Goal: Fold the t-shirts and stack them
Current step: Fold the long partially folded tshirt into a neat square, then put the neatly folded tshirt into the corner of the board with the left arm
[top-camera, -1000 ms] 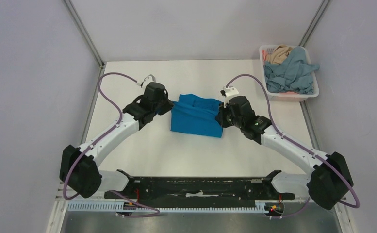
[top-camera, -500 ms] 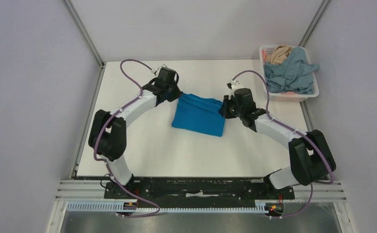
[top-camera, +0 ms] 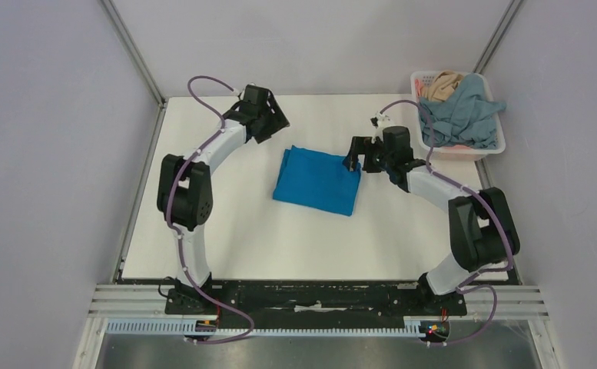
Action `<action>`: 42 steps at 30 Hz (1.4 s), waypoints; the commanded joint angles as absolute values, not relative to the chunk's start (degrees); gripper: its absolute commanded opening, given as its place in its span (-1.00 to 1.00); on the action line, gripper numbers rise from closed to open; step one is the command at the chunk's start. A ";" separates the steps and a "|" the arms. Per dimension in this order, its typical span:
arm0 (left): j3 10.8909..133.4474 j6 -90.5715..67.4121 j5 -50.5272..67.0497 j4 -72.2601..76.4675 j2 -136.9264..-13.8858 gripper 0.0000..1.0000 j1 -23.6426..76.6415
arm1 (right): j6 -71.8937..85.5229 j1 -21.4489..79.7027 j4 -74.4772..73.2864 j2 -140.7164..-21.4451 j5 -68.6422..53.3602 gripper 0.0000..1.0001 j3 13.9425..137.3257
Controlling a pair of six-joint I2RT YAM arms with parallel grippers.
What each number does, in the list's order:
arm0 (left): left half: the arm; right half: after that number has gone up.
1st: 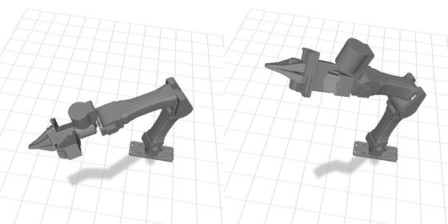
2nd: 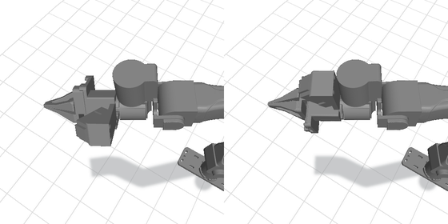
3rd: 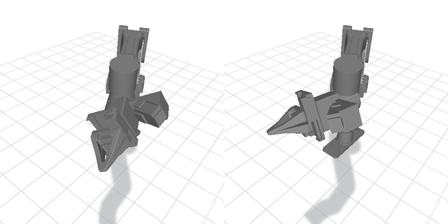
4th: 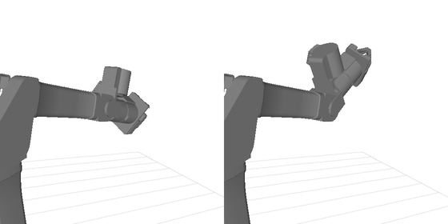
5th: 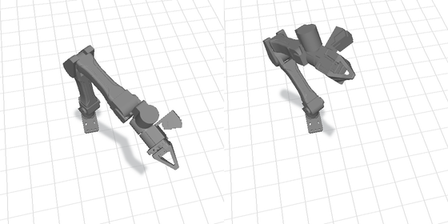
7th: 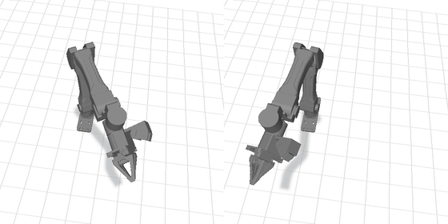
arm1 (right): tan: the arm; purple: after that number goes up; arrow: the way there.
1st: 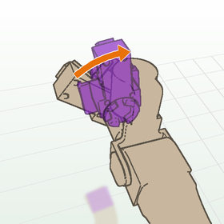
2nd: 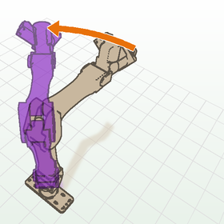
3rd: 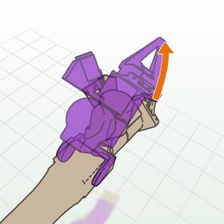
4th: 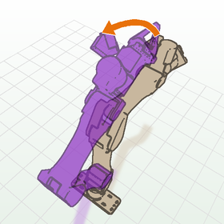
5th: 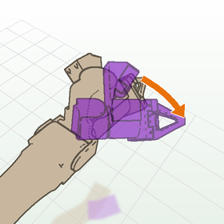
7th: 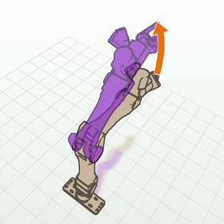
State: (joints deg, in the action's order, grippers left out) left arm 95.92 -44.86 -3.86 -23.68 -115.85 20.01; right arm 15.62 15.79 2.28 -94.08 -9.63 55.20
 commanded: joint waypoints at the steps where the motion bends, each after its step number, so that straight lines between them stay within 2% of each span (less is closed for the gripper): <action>1: 90.45 -42.46 3.87 -20.17 -110.45 0.52 20.82 | 15.73 16.26 10.80 -84.47 -19.84 0.96 46.04; 6: 88.59 -38.01 6.03 -22.64 -111.08 0.54 20.83 | 19.40 16.45 22.72 -78.11 -30.41 0.96 36.41; 9: 88.07 -35.26 7.46 -23.55 -112.03 0.55 20.83 | 18.59 17.53 25.80 -79.19 -36.51 0.96 37.60; 15: 93.08 -25.22 6.19 -28.95 -116.41 0.55 20.78 | 14.00 16.91 16.07 -92.58 -25.02 0.96 48.70; 22: 93.66 -19.81 8.84 -30.78 -121.21 0.54 20.81 | 11.74 14.37 14.03 -109.07 -25.18 0.96 56.66; 26: 93.24 -19.25 16.21 -30.50 -123.34 0.44 20.91 | 10.64 14.44 15.14 -109.90 -29.40 0.96 56.19; 30: 88.72 -20.66 17.03 -27.57 -123.24 0.34 21.13 | 9.42 14.36 16.42 -105.62 -27.72 0.96 52.57; 34: 87.80 -21.88 17.57 -26.66 -123.84 -0.03 22.22 | 8.21 14.32 17.51 -100.27 -25.61 0.96 49.67; 36: 88.23 -22.44 15.50 -27.03 -124.44 -0.46 23.31 | 8.47 14.16 18.30 -97.30 -24.44 0.96 47.65; 37: 88.73 -22.29 14.11 -27.76 -124.71 -0.81 24.01 | 8.74 14.15 18.79 -95.39 -23.61 0.96 46.25; 38: 89.61 -21.77 12.50 -28.91 -125.01 -0.95 24.50 | 8.70 14.01 19.32 -93.68 -22.80 0.96 44.63; 42: 95.64 -22.96 -4.06 -37.54 -126.22 -0.95 25.01 | 8.79 14.10 19.47 -83.28 -15.86 0.96 38.40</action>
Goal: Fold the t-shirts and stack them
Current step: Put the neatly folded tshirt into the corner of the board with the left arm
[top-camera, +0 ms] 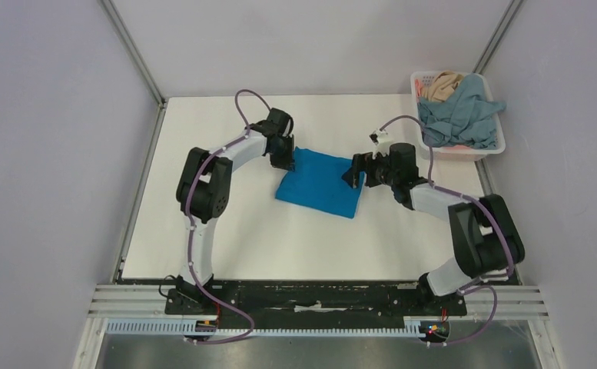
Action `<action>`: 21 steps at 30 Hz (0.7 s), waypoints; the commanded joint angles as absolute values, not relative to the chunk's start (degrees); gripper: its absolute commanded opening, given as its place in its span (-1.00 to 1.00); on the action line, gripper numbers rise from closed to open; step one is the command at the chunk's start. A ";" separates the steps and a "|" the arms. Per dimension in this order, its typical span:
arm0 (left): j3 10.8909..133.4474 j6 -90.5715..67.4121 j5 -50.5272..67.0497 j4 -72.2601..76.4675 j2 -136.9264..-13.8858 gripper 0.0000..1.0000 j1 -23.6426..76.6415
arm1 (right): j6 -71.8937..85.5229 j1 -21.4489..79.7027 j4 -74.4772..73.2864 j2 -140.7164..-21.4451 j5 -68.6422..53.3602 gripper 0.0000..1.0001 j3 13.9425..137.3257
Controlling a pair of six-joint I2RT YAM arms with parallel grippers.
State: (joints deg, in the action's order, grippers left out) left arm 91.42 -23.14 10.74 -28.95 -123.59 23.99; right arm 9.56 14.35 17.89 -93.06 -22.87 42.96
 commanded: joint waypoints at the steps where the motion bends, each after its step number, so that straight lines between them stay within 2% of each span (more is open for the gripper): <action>1: 96.00 -23.05 -6.67 -38.12 -125.69 -0.96 24.76 | 9.01 14.02 19.52 -79.94 -13.95 0.96 36.59; 7: 98.52 -19.22 -23.17 -39.37 -122.85 -0.96 21.22 | 7.09 14.06 21.04 -60.21 -2.97 0.96 23.42; 11: 102.33 -13.83 -27.02 -40.23 -123.61 -0.96 17.31 | 7.03 14.05 21.10 -52.97 1.00 0.96 20.16; 15: 107.57 -6.36 -30.95 -39.07 -127.18 -0.95 13.30 | 7.03 14.05 21.12 -50.97 0.17 0.96 19.52; 21: 118.85 -0.25 -33.71 -40.03 -136.06 -0.95 6.79 | 6.79 14.05 21.21 -54.65 -7.60 0.96 21.20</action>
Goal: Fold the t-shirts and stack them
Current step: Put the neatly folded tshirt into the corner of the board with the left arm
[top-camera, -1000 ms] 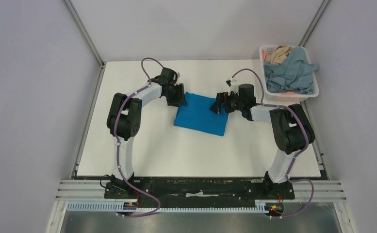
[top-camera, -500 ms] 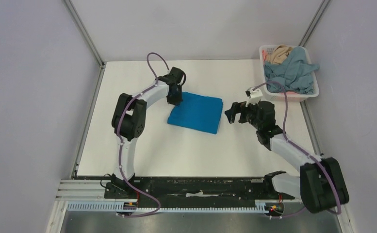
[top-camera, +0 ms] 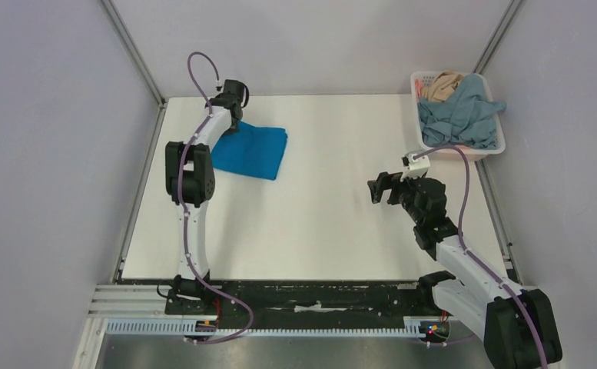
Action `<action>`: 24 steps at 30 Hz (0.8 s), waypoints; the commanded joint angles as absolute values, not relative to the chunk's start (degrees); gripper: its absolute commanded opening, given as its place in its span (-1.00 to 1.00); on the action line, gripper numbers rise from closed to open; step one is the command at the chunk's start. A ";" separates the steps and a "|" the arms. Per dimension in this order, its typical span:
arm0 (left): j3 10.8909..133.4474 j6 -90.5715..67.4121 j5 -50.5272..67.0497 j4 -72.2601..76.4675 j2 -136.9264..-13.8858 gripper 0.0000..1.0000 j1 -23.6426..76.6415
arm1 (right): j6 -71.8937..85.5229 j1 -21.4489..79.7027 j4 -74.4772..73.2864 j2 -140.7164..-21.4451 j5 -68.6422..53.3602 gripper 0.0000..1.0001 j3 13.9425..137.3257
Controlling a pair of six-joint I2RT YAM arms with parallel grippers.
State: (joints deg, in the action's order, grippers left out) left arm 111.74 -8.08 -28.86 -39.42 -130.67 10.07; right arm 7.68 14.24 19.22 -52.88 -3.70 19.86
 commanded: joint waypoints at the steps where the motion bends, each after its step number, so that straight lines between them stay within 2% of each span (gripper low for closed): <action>1: 121.29 -0.09 -33.95 -40.08 -137.66 -0.95 5.58 | 6.89 14.06 21.66 -55.02 -7.92 0.96 21.18; 8: 134.35 8.01 -34.43 -38.90 -145.80 -0.95 0.66 | 6.93 14.11 21.50 -56.31 -7.34 0.96 21.79; 15: 137.47 9.01 -36.37 -32.78 -147.24 -0.95 -3.07 | 6.97 14.15 19.76 -57.07 -6.52 0.96 22.50; 24: 140.76 9.01 -44.57 -27.48 -147.15 -0.95 -3.95 | 7.99 14.15 16.12 -54.20 -2.99 0.96 22.63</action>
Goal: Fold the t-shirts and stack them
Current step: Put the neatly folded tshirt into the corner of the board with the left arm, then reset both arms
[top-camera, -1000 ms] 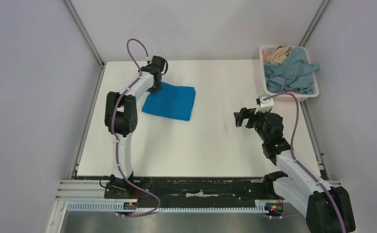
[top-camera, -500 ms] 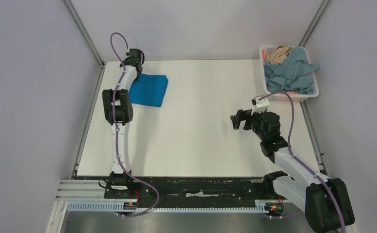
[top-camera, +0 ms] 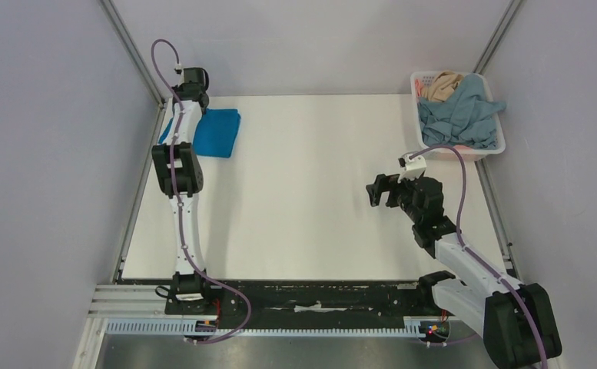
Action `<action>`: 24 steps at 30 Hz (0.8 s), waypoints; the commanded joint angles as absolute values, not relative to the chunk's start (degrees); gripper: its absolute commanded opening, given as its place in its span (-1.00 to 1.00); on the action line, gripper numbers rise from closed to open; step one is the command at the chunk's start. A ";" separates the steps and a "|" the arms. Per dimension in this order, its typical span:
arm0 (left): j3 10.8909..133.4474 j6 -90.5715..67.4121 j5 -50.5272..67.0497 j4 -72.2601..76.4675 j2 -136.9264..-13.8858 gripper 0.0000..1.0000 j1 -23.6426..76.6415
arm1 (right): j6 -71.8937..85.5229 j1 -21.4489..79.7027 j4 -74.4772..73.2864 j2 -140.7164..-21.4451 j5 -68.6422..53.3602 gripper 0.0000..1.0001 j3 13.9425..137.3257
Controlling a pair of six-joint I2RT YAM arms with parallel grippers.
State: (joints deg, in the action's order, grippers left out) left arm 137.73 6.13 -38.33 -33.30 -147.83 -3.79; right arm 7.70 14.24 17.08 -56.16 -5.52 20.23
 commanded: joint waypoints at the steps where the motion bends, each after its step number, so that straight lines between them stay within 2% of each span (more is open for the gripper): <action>1: 140.69 9.50 -45.52 -26.86 -147.01 -0.95 -3.90 | 8.02 14.15 15.72 -53.72 -2.85 0.96 22.68; 2: 140.70 10.02 -46.58 -26.62 -146.83 -0.92 -4.04 | 8.08 14.13 15.45 -53.25 -2.37 0.96 22.63; 3: 140.76 10.44 -47.63 -26.39 -146.66 -0.73 -3.96 | 8.26 14.15 15.24 -52.93 -2.08 0.96 22.66; 4: 140.78 10.46 -48.81 -26.46 -146.26 -0.38 -3.95 | 8.31 14.15 14.77 -52.67 -1.74 0.96 22.88; 5: 140.72 10.19 -48.81 -26.85 -145.53 0.15 -3.87 | 8.36 14.13 13.79 -52.39 -1.25 0.96 23.44; 6: 140.42 9.59 -48.62 -27.49 -144.51 0.55 -3.72 | 8.59 14.15 12.99 -52.09 -0.46 0.96 23.76; 10: 139.55 3.28 -43.99 -33.41 -138.46 0.60 -2.54 | 9.55 14.14 11.98 -50.02 2.89 0.96 23.14; 13: 134.20 -4.73 -38.17 -38.39 -130.09 0.62 -0.84 | 10.47 14.16 11.71 -48.40 2.43 0.96 22.52; 18: 110.26 -16.85 -24.53 -33.20 -110.43 0.64 3.98 | 12.16 14.15 8.74 -45.64 2.24 0.96 22.63; 24: 77.24 -26.57 -16.97 -26.69 -84.04 0.65 13.36 | 16.15 14.15 8.21 -38.04 0.19 0.96 16.79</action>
